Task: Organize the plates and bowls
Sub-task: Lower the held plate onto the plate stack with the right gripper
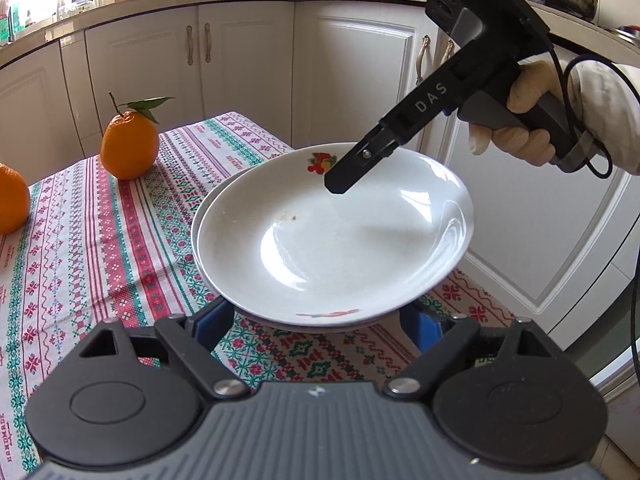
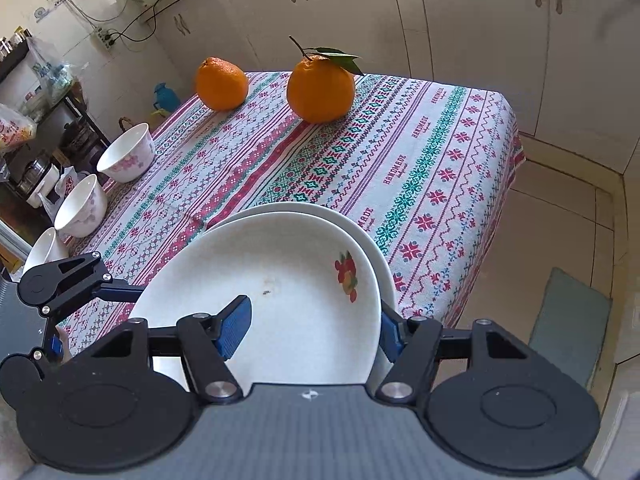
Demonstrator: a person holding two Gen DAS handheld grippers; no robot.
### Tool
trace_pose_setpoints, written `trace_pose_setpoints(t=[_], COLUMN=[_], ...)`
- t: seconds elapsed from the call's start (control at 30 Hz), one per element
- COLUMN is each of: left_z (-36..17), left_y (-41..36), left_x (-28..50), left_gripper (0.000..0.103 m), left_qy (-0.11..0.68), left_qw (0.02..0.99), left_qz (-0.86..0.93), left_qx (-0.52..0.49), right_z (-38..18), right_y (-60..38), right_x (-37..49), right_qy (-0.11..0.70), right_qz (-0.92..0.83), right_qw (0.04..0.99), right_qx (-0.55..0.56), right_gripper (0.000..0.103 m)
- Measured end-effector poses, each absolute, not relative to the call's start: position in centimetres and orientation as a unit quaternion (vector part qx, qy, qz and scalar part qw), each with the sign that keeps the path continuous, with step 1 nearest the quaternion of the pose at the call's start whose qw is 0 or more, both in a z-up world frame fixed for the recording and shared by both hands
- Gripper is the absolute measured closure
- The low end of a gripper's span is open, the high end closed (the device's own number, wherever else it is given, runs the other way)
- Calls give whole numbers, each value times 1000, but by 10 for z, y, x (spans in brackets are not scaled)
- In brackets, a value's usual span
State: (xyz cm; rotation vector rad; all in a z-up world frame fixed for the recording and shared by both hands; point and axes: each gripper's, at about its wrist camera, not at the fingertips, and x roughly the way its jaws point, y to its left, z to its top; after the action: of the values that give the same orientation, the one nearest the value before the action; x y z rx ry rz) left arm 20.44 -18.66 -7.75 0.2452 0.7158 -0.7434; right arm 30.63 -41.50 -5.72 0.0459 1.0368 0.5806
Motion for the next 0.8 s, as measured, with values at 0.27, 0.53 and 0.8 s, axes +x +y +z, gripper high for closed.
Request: trace_pose_setpoints(t=[0.27, 0.53, 0.8], left_z=[-78, -79, -79], left_y=[-187, -188, -190], left_x=[206, 206, 205], left_gripper=[10, 9, 9], left_qy=[346, 347, 346], left_qw=[861, 861, 860], left_qz=[-355, -354, -354], left_qx=[111, 117, 127], right_z=[-52, -49, -49], right_y=[-416, -415, -415], right_x=[299, 293, 285], right_qy=[487, 488, 491], right_qz=[261, 251, 238], right_qw=[833, 836, 838], right_qx=[12, 3, -13], right_gripper=[32, 31, 28])
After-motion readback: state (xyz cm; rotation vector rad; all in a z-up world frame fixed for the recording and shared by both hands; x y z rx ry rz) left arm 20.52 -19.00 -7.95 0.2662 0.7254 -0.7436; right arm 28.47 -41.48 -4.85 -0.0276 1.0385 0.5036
